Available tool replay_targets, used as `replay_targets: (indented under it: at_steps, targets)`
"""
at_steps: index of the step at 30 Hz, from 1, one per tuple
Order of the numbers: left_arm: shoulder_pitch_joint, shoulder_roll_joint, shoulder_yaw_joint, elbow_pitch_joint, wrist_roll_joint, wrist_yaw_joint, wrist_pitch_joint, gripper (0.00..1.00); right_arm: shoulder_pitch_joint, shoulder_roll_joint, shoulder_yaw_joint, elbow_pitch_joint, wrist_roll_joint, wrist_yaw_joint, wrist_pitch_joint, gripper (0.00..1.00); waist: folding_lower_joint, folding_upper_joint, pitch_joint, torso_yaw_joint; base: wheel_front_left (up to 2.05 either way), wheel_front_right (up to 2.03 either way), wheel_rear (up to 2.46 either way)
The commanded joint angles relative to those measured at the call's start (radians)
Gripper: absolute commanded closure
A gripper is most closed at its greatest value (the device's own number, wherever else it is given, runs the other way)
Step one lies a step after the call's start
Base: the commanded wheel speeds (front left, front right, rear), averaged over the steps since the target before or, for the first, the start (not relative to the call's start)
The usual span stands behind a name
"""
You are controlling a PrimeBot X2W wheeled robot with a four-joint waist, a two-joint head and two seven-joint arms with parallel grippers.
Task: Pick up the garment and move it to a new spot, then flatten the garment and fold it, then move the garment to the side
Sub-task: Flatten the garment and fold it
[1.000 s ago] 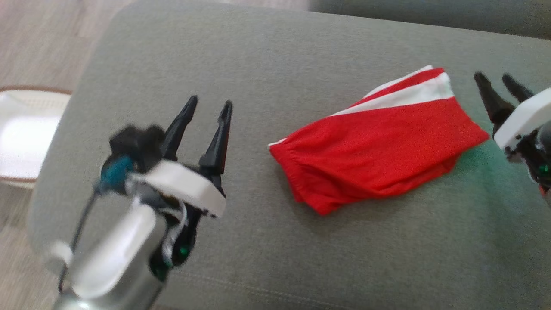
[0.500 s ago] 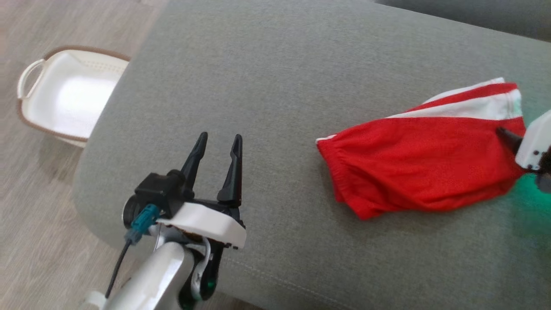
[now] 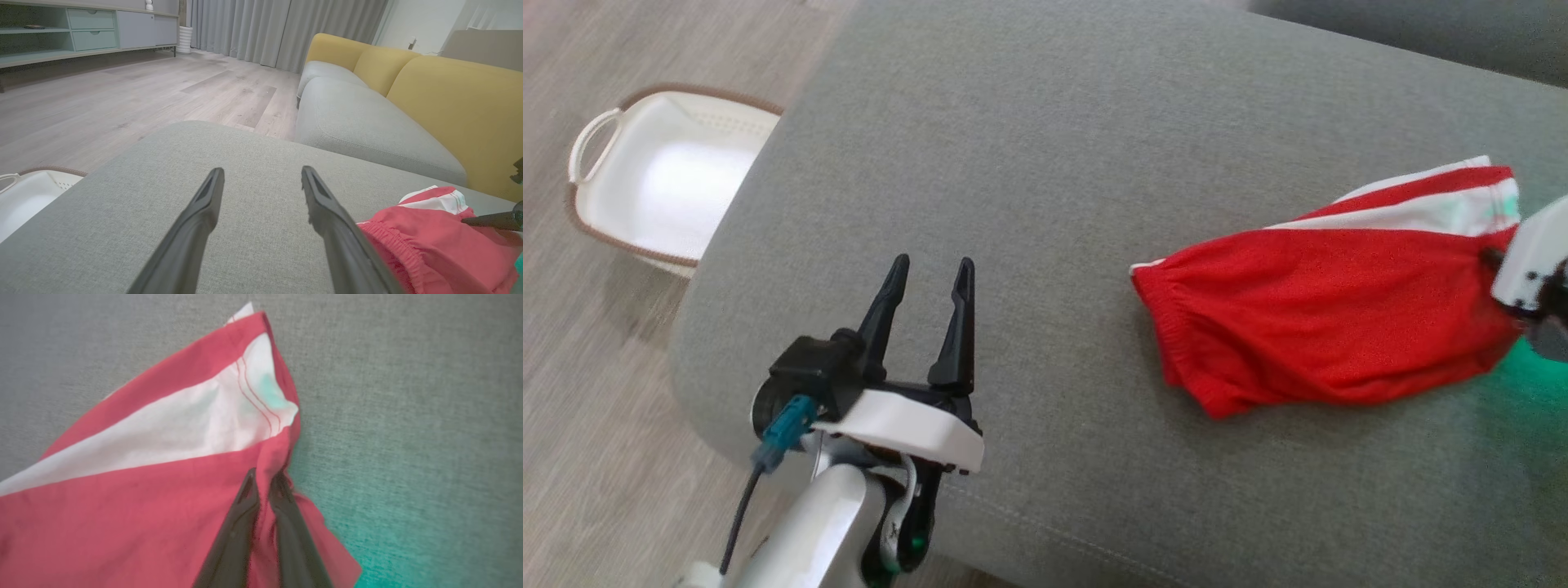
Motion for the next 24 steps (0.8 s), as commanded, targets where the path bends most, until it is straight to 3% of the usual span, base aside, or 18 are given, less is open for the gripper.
replay_targets:
  at_steps: [1,5,14,20,24]
  targets:
    - [-0.011,0.005,0.049,-0.028,0.011,-0.006,-0.012,0.0,0.034,0.017,0.006,-0.023,0.007,-0.001,-0.054,1.0,0.0,0.0,-0.009,-0.016,0.0,0.0,0.0]
    - [0.007,0.003,0.076,-0.025,0.025,-0.021,-0.012,0.0,0.03,0.028,-0.016,-0.028,0.013,-0.001,-0.202,1.0,0.0,0.0,-0.042,-0.075,0.0,0.0,0.0]
    - [0.032,0.006,0.097,-0.009,0.03,-0.04,-0.012,0.0,0.065,0.03,-0.046,0.02,0.037,-0.001,-0.291,1.0,0.0,0.0,-0.108,-0.193,0.0,0.0,0.0]
    - [0.04,0.004,0.093,0.006,0.026,-0.048,-0.012,0.0,0.079,0.028,-0.05,0.034,0.023,-0.001,-0.397,1.0,0.0,0.0,-0.136,-0.214,0.0,0.0,0.0]
    - [0.049,0.007,0.091,0.015,0.02,-0.052,-0.012,0.0,0.073,0.06,-0.032,-0.032,0.005,-0.001,-0.465,1.0,0.0,0.0,-0.156,-0.205,0.0,0.0,0.0]
